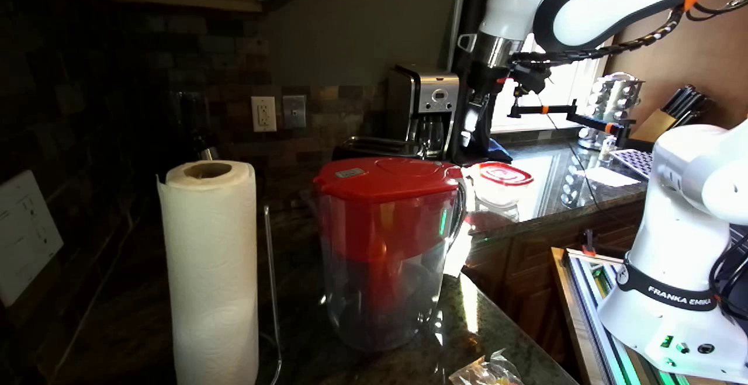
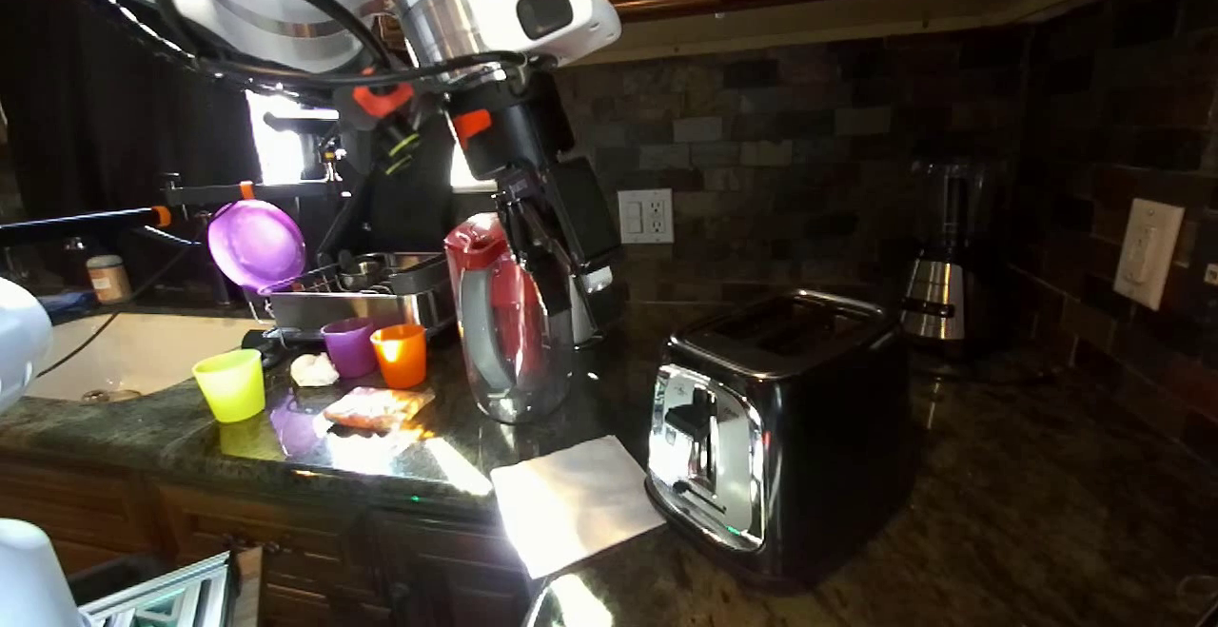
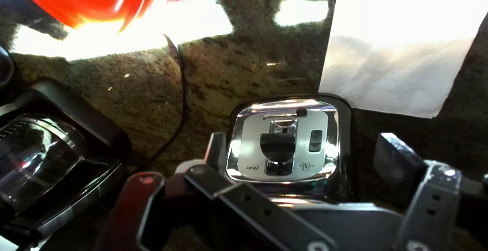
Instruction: Place the toaster upright.
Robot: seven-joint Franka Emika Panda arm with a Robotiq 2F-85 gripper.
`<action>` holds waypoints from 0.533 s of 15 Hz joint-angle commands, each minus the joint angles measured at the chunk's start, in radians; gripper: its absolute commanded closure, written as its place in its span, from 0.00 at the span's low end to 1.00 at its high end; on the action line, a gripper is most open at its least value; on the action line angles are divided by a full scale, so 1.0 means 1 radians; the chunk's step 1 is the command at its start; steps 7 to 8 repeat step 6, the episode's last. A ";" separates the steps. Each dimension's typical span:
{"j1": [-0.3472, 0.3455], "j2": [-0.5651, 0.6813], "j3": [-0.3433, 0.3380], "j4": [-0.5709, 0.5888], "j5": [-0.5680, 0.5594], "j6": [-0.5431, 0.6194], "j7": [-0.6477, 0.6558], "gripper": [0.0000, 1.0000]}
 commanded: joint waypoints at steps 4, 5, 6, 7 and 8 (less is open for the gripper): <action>-0.007 -0.009 0.005 -0.013 0.010 -0.001 -0.009 0.00; -0.007 -0.010 0.005 -0.013 0.010 -0.001 -0.010 0.00; -0.007 -0.011 0.005 -0.013 0.010 -0.001 -0.010 0.00; -0.007 -0.011 0.005 -0.013 0.010 -0.001 -0.010 0.00; -0.007 -0.011 0.005 -0.013 0.010 -0.001 -0.010 0.00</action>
